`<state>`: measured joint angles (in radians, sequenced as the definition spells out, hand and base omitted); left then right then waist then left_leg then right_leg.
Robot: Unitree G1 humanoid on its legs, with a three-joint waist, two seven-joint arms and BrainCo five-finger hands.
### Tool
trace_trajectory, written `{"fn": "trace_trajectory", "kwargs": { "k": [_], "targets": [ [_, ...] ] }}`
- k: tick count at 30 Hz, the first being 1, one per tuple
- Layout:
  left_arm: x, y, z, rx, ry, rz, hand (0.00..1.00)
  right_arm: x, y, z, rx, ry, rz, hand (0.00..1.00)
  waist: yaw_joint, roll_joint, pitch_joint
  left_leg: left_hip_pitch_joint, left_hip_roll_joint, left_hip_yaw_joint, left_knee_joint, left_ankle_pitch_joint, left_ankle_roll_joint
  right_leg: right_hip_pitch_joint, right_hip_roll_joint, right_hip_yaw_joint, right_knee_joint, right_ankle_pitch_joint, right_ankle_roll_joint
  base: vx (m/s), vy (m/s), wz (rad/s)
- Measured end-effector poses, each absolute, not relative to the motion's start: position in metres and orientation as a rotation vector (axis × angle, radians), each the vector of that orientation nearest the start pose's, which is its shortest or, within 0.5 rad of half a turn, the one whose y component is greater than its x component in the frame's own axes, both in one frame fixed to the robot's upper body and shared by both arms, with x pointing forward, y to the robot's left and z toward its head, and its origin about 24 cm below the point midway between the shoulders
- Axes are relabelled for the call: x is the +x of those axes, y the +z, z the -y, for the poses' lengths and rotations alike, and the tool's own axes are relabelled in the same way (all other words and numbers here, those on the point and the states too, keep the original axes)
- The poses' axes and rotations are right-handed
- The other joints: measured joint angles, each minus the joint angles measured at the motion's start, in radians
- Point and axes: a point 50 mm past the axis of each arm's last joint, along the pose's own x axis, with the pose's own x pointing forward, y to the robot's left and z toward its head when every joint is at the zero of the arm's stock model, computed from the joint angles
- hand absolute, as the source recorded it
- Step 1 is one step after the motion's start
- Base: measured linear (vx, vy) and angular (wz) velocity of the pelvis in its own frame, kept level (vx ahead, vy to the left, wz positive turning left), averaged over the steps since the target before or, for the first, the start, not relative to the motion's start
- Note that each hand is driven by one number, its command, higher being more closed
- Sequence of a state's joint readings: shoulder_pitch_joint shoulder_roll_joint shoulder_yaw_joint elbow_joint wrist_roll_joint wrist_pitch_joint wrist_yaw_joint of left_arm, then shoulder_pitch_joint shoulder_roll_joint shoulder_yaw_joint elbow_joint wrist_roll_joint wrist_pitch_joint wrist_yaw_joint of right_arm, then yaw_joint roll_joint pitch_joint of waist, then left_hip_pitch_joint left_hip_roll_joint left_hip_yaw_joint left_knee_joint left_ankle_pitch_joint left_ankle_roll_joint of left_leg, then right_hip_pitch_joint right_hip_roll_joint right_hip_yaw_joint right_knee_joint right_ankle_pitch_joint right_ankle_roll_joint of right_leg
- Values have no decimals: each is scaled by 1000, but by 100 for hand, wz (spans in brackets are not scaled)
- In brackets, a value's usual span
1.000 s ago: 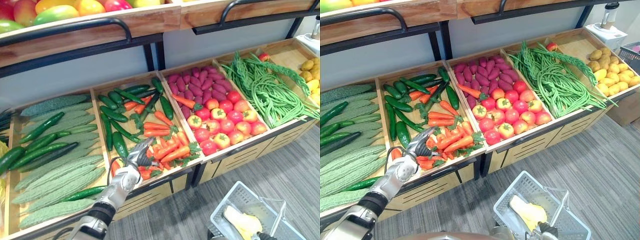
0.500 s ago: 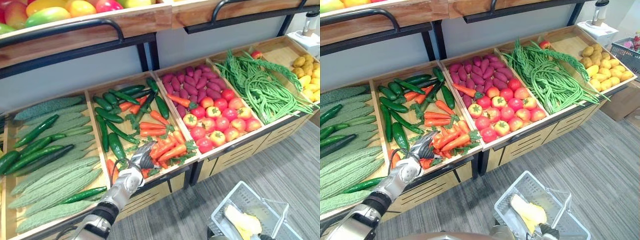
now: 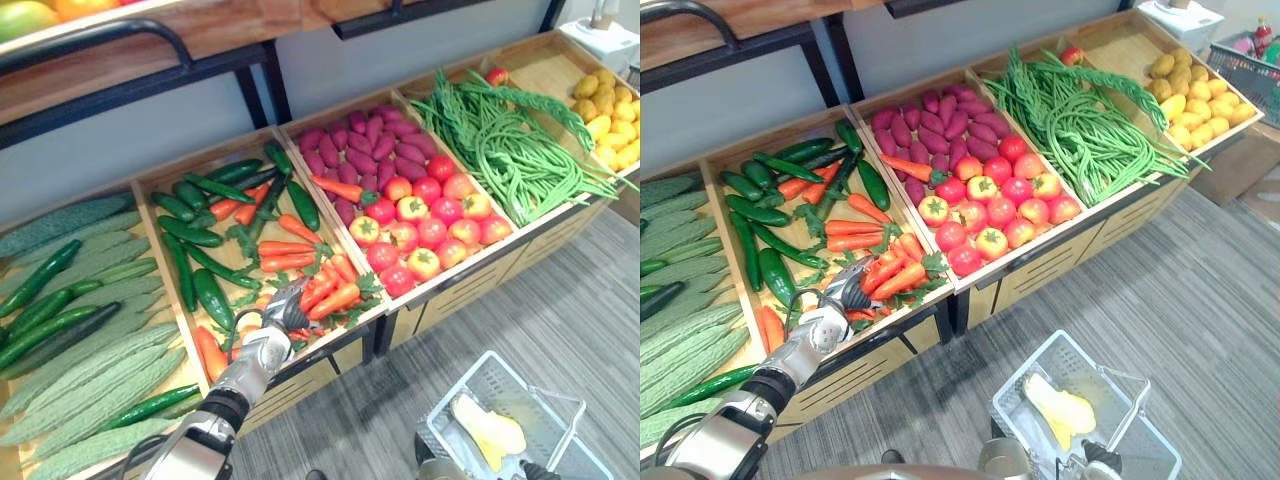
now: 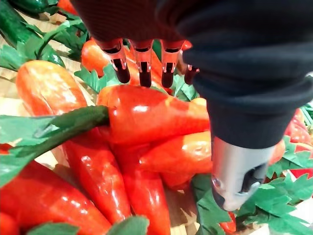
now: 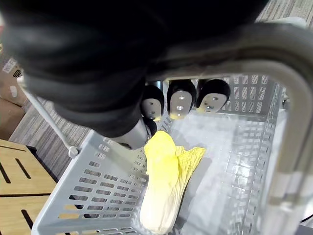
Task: Pick vegetable in the basket
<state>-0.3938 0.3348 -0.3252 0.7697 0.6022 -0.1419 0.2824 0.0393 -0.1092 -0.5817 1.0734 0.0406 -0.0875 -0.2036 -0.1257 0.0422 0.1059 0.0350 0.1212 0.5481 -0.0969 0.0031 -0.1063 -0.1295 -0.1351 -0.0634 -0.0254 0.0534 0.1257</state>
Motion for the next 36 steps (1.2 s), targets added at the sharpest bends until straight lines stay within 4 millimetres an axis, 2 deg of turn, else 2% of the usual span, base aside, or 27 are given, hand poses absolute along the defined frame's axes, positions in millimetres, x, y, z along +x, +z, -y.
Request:
{"fn": "trace_trajectory", "kwargs": {
  "k": [5, 6, 14, 18, 21, 24, 31, 36],
  "targets": [
    [318, 5, -177, 1056, -76, -27, 0, 91, -144, 270, 123, -816, -958, 100, -5, 1, 40, -17, 1, 21, 0, 0, 0, -39, 4, 23, 19, 1, 0, -68, -46, -13],
    [320, 7, -178, 1053, -65, -30, 100, 94, -143, 270, 127, -814, -949, 100, -5, -1, 50, -21, 3, 27, 0, 0, 0, -52, 6, 31, 27, 1, 0, -42, -38, -19],
    [335, 30, -190, 1014, 93, 17, 100, 109, -137, 273, 130, -811, -894, 100, -4, -3, 85, -32, 7, 56, 1, -4, -6, -80, 12, 58, 31, 2, -1, -5, -37, -9],
    [336, 31, -194, 1020, 105, 11, 100, 114, -136, 272, 132, -807, -880, 100, -2, -4, 89, -32, 8, 70, 1, -7, -10, -90, 15, 69, 38, 2, 0, 2, -29, -10],
    [334, 25, -196, 1026, 97, -23, 100, 115, -136, 272, 132, -806, -880, 100, -3, -6, 92, -30, 9, 70, 2, -8, -10, -91, 16, 68, 44, 1, 0, -7, -36, 0],
    [332, 17, -197, 1035, 85, -67, 100, 114, -136, 272, 129, -803, -881, 100, -4, -13, 112, -34, 17, 68, 68, -40, -8, -73, 9, 70, 47, -1, 1, -11, -18, -2],
    [328, 11, -192, 1055, 23, -82, 100, 106, -138, 272, 123, -810, -902, 100, -7, -8, 112, -29, 14, 11, 69, -35, -1, -41, -5, 17, 61, -13, 2, -29, -29, 22],
    [320, 8, -192, 1055, 7, -74, 100, 104, -138, 273, 121, -812, -906, 100, 2, -8, 111, -20, 6, -28, 65, -25, 10, -10, -16, -21, 61, -13, 2, -23, -5, 24]
  ]
}}
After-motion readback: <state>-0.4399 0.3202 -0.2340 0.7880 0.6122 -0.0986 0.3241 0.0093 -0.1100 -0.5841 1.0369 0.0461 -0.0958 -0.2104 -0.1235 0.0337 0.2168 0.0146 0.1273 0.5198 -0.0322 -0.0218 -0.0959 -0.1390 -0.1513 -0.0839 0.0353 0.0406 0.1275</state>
